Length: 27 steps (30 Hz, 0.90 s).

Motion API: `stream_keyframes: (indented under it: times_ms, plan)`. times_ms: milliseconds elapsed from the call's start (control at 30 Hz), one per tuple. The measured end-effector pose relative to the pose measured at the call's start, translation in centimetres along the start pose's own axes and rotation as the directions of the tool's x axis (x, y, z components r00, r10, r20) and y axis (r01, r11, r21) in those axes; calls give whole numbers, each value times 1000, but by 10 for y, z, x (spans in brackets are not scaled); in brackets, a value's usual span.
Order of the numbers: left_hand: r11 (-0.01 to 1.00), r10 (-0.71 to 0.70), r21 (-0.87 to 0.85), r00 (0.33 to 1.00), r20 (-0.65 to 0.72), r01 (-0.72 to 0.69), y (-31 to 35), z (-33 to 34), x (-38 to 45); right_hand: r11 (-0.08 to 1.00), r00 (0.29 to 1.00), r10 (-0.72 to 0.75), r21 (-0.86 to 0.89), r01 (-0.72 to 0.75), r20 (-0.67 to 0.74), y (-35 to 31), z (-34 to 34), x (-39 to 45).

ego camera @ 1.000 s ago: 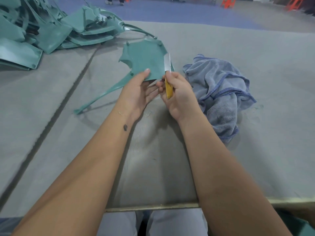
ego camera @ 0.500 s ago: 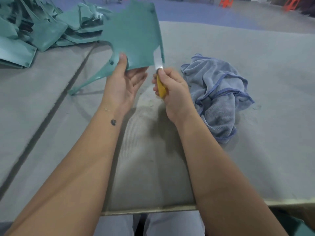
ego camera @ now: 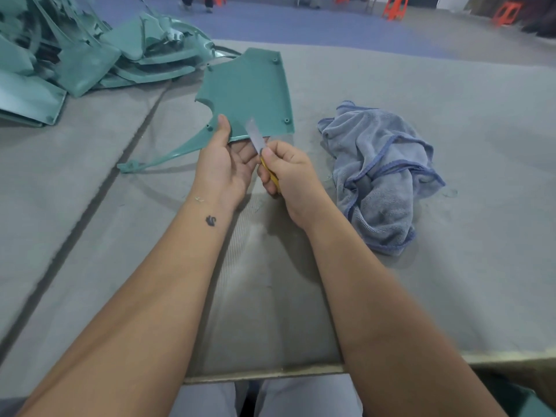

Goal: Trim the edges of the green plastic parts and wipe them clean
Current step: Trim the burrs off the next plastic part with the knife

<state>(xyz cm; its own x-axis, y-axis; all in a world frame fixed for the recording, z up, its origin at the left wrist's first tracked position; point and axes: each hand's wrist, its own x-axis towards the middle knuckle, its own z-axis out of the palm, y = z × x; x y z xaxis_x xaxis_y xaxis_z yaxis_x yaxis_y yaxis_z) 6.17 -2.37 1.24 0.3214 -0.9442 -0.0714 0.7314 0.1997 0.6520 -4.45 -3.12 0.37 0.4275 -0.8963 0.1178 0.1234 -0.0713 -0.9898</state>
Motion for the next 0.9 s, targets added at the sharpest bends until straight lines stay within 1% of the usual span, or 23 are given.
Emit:
stream_keyframes:
  times_ms: [67,233,500,900]
  plan:
    - [998,-3,-56,1000,14,3,0,2,0,1000,1000,7,18,-7,-14,2,-2,2]
    - [990,2,-139,1000,-26,-5,2,6,1,1000,999,-18,-26,17,-27,6,-2,6]
    - [988,-6,-153,1000,25,10,3,9,-2,997,993,-46,49,51,-107,5,-2,6]
    - [992,2,-125,1000,10,0,2,18,-4,996,981,-43,65,57,-192,4,-1,3]
